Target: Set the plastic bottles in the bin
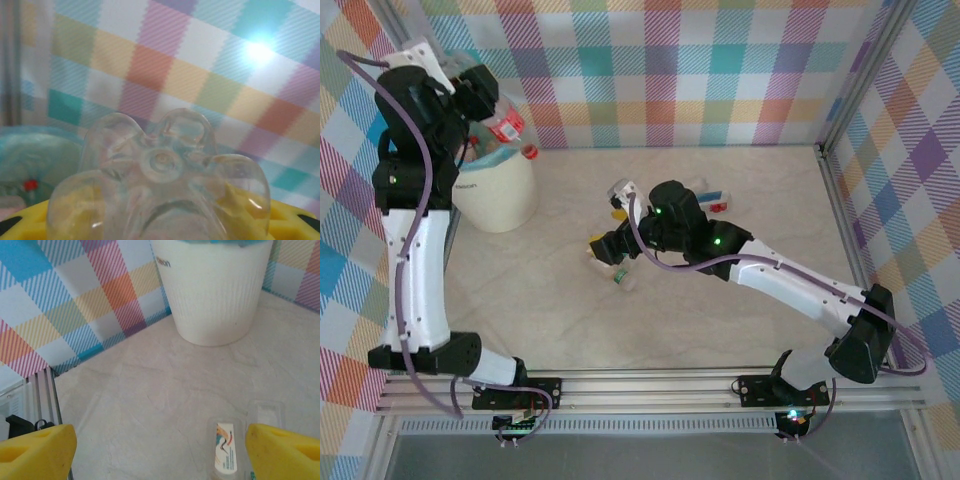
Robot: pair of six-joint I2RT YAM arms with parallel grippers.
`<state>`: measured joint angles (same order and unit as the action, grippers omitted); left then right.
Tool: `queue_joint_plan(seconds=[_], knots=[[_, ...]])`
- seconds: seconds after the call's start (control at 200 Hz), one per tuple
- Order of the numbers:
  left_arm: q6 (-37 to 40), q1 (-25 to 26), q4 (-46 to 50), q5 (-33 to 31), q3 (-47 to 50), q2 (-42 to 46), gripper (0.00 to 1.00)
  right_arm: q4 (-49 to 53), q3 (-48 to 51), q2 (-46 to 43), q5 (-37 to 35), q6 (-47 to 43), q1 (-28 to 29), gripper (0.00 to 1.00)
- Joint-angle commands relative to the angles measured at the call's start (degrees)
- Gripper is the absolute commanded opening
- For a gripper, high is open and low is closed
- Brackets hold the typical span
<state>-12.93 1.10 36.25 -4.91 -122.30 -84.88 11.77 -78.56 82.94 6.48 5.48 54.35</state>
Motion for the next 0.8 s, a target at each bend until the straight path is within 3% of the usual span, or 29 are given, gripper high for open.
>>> queue_joint_plan(seconds=[0.0,0.25,0.5,0.675,0.795], knots=[[2.6,-3.9,0.7,-4.1,-6.3,-4.5,0.45,-0.4,-3.7,1.4,2.5,-2.1,0.2,0.87],[3.4,-11.8,-0.4,-9.1,-13.9,-15.6,0.45,1.1,-5.9,4.0,5.0,-2.0,0.2,0.85],[5.6,-13.0,1.3,-0.3,-13.0,-23.6,0.48,1.7,-5.8,5.4,5.7,-0.1,0.2,0.84],[5.5,-13.0,-0.4,4.3,-5.8,-23.2,0.52,2.6,-5.9,5.7,6.3,0.2,0.2,0.82],[6.1,-13.0,-0.8,5.4,-2.9,-22.4,0.61,3.1,-5.9,5.9,6.6,0.3,0.2,0.82]])
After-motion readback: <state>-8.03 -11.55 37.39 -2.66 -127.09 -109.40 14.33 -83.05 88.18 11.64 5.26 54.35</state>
